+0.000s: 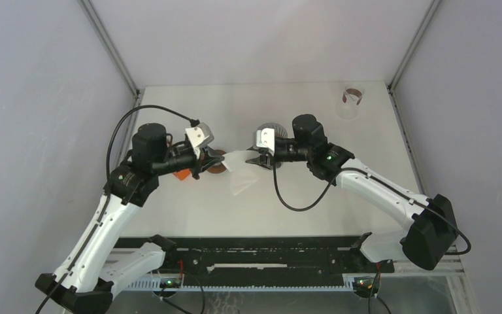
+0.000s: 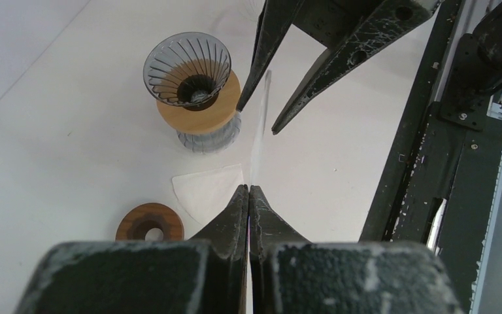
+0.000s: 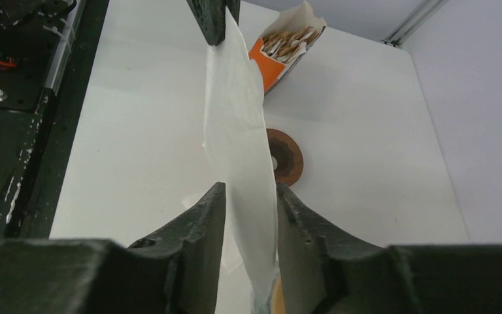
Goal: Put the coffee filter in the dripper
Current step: Place the coffee filter in the coffee dripper.
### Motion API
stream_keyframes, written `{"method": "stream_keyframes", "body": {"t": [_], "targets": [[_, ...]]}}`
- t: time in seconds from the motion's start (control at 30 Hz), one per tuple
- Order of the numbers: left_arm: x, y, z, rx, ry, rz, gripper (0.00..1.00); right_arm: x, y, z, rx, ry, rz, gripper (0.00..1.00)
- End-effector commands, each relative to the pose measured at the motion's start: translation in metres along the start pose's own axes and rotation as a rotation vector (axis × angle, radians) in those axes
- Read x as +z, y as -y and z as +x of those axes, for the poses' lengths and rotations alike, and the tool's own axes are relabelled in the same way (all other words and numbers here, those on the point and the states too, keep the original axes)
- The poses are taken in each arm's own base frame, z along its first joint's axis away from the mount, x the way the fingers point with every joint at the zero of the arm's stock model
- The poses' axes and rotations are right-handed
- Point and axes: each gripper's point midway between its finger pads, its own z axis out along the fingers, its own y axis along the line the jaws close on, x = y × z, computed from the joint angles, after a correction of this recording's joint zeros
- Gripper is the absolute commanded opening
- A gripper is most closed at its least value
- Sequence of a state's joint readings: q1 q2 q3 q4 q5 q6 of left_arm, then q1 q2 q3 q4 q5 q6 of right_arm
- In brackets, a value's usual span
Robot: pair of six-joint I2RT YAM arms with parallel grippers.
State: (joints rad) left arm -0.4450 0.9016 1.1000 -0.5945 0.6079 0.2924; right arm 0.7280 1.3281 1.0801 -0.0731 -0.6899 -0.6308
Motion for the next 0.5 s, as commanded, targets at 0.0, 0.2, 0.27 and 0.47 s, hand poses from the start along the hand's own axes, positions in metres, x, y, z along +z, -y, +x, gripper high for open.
{"method": "stream_keyframes", "body": {"t": [0.0,0.2,0.27,0.47], "targets": [[-0.008,0.006,-0.024,0.075,0.066,0.020,0.00,-0.009,0.000,-0.019,-0.023,0.029,-0.018,0.37],[-0.006,0.005,-0.020,0.076,0.058,0.022,0.00,-0.013,-0.008,-0.022,-0.020,0.030,-0.041,0.13],[-0.006,0.002,-0.018,0.074,0.051,0.006,0.00,-0.014,-0.009,-0.024,-0.021,0.026,-0.035,0.08],[-0.006,-0.015,-0.020,0.029,0.068,-0.102,0.48,-0.011,-0.001,-0.013,-0.045,-0.074,0.067,0.00]]}}
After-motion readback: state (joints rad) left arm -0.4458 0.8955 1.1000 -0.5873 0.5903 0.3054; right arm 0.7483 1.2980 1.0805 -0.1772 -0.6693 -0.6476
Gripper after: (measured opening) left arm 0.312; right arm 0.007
